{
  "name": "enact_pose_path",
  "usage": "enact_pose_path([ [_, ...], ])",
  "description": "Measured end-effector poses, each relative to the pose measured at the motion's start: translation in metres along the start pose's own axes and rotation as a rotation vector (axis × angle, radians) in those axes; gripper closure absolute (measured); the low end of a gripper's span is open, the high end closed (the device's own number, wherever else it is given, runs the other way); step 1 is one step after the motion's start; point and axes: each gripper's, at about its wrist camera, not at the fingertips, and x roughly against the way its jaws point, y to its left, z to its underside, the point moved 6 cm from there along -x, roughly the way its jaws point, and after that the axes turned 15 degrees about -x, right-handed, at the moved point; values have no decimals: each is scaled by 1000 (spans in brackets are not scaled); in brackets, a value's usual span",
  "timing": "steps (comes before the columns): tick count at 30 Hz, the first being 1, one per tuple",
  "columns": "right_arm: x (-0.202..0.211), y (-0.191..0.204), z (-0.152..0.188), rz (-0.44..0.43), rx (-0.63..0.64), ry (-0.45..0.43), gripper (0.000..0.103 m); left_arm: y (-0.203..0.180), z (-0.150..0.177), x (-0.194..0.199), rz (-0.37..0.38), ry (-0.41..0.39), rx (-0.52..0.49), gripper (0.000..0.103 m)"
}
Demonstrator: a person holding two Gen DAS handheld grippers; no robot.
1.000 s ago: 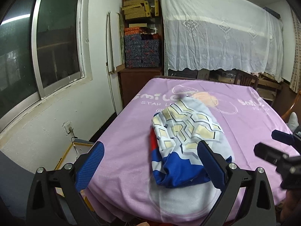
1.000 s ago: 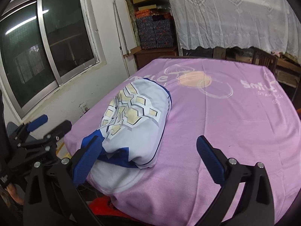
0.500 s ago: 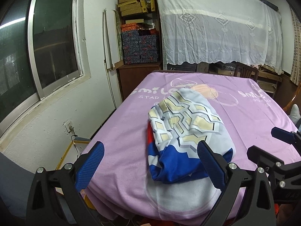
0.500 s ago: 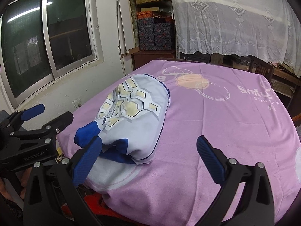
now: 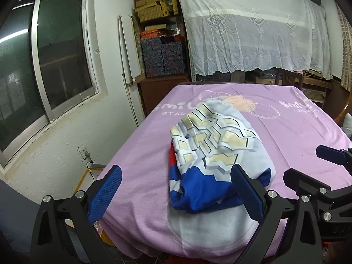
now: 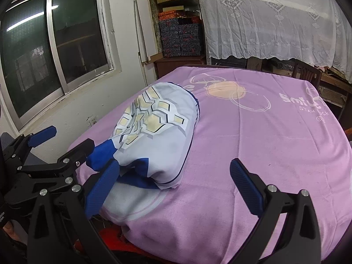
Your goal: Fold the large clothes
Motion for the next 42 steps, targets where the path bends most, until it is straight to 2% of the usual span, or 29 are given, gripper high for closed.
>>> enact_pose_path([
  [11, 0, -3, -1, -3, -22, -4, 5, 8, 3, -11, 60, 53, 53, 4],
  [42, -2, -9, -3, -4, -38, -1, 5, 17, 5, -14, 38, 72, 60, 4],
])
